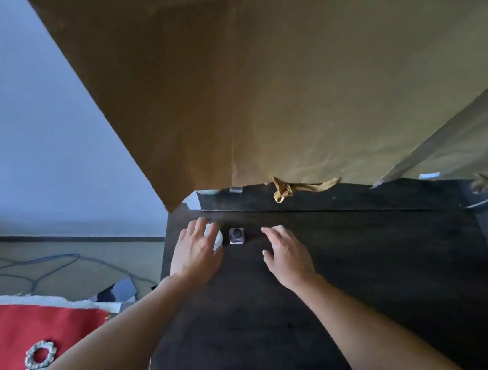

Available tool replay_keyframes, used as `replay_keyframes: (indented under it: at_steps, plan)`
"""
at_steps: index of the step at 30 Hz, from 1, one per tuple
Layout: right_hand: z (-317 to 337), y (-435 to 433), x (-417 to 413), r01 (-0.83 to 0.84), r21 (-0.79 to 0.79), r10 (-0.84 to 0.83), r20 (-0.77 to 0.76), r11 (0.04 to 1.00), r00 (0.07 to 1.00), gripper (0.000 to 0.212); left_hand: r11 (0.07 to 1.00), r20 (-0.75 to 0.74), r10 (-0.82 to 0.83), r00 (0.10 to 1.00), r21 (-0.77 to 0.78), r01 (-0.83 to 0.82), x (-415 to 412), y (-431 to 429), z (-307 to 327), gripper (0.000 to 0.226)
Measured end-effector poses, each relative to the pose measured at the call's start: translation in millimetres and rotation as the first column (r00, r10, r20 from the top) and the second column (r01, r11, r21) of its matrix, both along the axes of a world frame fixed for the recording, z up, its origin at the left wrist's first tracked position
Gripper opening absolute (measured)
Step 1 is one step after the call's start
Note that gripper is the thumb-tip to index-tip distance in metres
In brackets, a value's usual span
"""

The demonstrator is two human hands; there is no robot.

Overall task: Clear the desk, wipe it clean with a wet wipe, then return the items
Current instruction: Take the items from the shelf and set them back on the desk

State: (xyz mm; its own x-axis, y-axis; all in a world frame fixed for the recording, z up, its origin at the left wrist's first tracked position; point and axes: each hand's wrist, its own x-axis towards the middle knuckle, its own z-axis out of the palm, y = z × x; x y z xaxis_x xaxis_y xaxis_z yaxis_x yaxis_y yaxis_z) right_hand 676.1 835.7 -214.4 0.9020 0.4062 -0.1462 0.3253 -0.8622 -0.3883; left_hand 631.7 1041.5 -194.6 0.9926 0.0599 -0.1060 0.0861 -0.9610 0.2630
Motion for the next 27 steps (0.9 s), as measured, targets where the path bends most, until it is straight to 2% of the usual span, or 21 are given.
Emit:
replay_keyframes:
  at_steps: [4, 7, 11, 20, 27]
  plan:
    - [11, -67, -23, 0.078, -0.054, -0.079, -0.020, 0.996, 0.997, 0.039, 0.994, 0.004, -0.078, 0.997, -0.073, 0.078, -11, -47, 22, 0.034]
    - [20, -125, -44, 0.149, -0.070, -0.150, -0.008, 0.986, 0.989, 0.038, 0.986, -0.026, -0.151, 0.988, -0.069, 0.149, -20, -95, 32, 0.022]
    - [33, -210, -80, 0.228, -0.097, -0.226, 0.031, 0.969, 0.974, 0.037, 0.970, 0.012, -0.214, 0.977, -0.117, 0.214, -38, -174, 45, 0.016]
    - [62, -404, -160, 0.429, -0.101, -0.421, 0.090, 0.898, 0.902, 0.035, 0.896, 0.100, -0.411, 0.906, -0.139, 0.421, -80, -369, 65, 0.016]
    - [82, -506, -178, 0.574, -0.063, -0.566, 0.110, 0.817, 0.817, 0.035, 0.812, 0.145, -0.548, 0.824, -0.146, 0.565, -68, -480, 78, 0.022]
